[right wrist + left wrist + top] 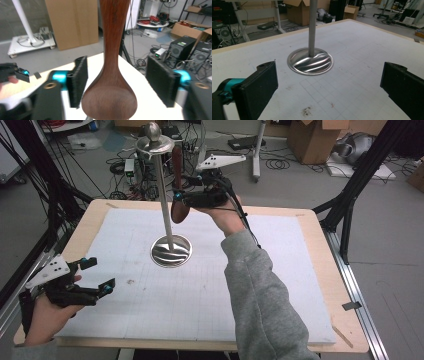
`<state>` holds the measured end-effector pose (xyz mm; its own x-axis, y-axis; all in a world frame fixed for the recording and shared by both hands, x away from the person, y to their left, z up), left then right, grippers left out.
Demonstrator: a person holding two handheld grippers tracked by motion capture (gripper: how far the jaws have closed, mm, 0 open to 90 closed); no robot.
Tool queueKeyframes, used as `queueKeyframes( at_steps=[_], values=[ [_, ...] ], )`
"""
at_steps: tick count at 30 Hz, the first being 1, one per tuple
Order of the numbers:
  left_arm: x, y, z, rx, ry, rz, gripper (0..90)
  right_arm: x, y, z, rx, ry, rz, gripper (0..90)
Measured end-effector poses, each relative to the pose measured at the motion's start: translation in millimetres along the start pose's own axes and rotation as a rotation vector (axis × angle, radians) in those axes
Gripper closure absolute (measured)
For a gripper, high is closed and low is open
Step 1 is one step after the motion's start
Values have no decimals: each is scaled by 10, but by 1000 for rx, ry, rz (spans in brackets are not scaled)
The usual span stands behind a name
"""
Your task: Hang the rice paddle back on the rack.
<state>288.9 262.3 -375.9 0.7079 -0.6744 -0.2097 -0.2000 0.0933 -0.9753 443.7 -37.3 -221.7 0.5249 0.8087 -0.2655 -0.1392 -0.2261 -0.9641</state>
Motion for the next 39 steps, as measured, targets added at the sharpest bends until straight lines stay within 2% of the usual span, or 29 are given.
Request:
queueKeyframes(
  at_steps=[2, 3, 4, 6, 9, 10, 13, 16, 19, 24, 31, 32, 39],
  values=[
    [36, 3, -12, -2, 5, 0, 18, -6, 20, 0, -6, -1, 8, 233],
    [65, 8, -23, -2, 12, 6, 18, -14, 35, -15, -6, 9, 14, 165],
    [65, 8, -23, -2, 12, 6, 18, -14, 35, -15, -6, 9, 14, 165],
    [125, 13, -23, -1, 21, 15, 18, -38, 72, -42, 4, 9, 15, 103],
    [165, 18, -26, -1, 26, 21, 18, -61, 106, -60, 6, 5, 18, 94],
    [199, 21, -27, 1, 32, 25, 18, -85, 148, -78, 12, 8, 25, 52],
    [226, 19, -32, 2, 37, 27, 18, -98, 184, -98, 18, 17, 33, 13],
    [260, -8, -42, 5, 48, 21, 18, -151, 221, -132, 18, 38, 35, 6],
    [270, -25, -45, 6, 53, 14, 18, -187, 222, -124, 8, 34, 31, 5],
    [268, -40, -25, 1, 52, 10, 18, -224, 239, -109, 13, 33, 25, 6],
    [221, -115, -5, 3, 49, -21, 18, -272, 337, -141, 27, 34, 26, 6],
    [232, -120, -7, 3, 51, -22, 18, -291, 379, -169, 39, 51, 31, 6],
    [362, -97, -49, 9, 77, -3, 18, -377, 439, -201, 50, 57, 32, 6]
  ],
)
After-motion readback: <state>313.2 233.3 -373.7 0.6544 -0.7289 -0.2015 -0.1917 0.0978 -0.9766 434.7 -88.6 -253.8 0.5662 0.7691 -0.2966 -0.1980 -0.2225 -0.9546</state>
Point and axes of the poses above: each handheld gripper's, and its own axes: x roughly forward along the jaws, y roughly out of its underside, z roughly to its left, the point moved 5 cm from there along x, roughly forward along the jaws, and after that the axes turned 3 degrees about -z, right-handed, at the moved point
